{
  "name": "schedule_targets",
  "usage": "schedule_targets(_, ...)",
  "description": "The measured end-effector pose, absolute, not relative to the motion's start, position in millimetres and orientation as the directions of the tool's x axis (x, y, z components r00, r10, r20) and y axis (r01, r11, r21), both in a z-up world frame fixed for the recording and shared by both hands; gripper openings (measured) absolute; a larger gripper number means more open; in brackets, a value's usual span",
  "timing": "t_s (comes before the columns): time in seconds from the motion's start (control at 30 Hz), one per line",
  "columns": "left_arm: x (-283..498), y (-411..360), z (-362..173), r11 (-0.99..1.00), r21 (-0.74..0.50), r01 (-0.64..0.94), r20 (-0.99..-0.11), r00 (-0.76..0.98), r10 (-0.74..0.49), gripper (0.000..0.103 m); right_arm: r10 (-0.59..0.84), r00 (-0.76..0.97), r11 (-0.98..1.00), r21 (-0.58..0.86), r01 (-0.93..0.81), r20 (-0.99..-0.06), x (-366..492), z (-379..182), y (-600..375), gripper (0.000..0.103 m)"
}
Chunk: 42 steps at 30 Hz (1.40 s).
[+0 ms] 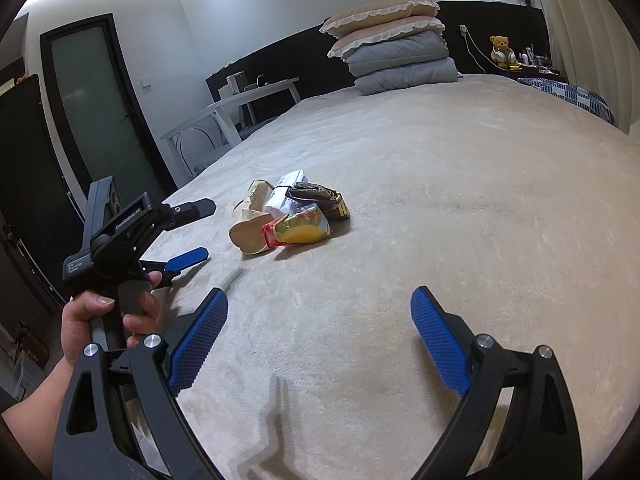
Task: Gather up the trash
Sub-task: 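Raise both tools back toward the remaining trash on the bed, then grasp the brown paper bag with the left tool while the right tool grasps the red snack wrapper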
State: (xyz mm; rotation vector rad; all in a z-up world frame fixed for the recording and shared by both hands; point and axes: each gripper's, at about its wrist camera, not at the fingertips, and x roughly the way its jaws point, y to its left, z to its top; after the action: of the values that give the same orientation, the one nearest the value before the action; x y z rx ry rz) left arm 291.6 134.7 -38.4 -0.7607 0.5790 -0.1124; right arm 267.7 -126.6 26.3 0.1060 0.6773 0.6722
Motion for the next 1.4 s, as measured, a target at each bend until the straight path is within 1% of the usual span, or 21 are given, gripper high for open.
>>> schedule_targets(0.27,317.2,142.4,-39.7,0.701,-0.706,-0.099,-0.43,0.847,-0.313,0.096,0.612,0.572,0.779,0.291,-0.556,-0.546,281.0,25.3,-118.6,0.092)
schedule_targets(0.4,329.9,135.5,-39.9,0.729,-0.676,-0.109,-0.463,0.832,-0.305,0.096,0.612,0.565,0.776,0.279,-0.566,-0.554,281.9,23.0,-112.3,0.092)
schedule_targets(0.57,338.8,125.5,-40.7,0.723,-0.687,-0.065,-0.446,0.824,-0.35,0.095,0.614,0.556,0.768,0.262,-0.584,-0.56,280.0,23.6,-105.6,0.092)
schedule_targets(0.6,340.4,122.6,-41.3,0.728,-0.683,-0.062,-0.45,0.821,-0.352,0.091,0.613,0.555,0.767,0.256,-0.588,-0.561,279.1,23.4,-104.3,0.092)
schedule_targets(0.63,343.0,120.0,-41.8,0.734,-0.677,-0.061,-0.456,0.817,-0.353,0.081,0.612,0.555,0.767,0.25,-0.591,-0.563,279.1,23.1,-103.0,0.092)
schedule_targets(0.67,345.3,117.3,-43.1,0.741,-0.669,-0.061,-0.465,0.812,-0.353,0.073,0.61,0.555,0.767,0.246,-0.593,-0.565,278.6,22.7,-102.4,0.092)
schedule_targets(0.7,346.7,114.6,-44.6,0.744,-0.666,-0.062,-0.472,0.806,-0.355,0.062,0.61,0.554,0.766,0.243,-0.595,-0.567,278.0,22.1,-101.9,0.092)
schedule_targets(0.97,337.3,114.8,-47.8,0.738,-0.672,-0.059,-0.454,0.82,-0.348,0.06,0.598,0.554,0.769,0.22,-0.6,-0.579,277.5,19.2,-100.3,0.092)
schedule_targets(1.2,316.9,125.6,-41.7,0.754,-0.652,-0.081,-0.452,0.84,-0.3,0.059,0.593,0.561,0.78,0.241,-0.578,-0.577,287.0,18.8,-103.2,0.092)
schedule_targets(1.4,299.4,131.1,-28.5,0.788,-0.611,-0.075,-0.451,0.851,-0.268,0.059,0.603,0.553,0.775,0.258,-0.576,-0.575,292.8,21.8,-92.8,0.092)
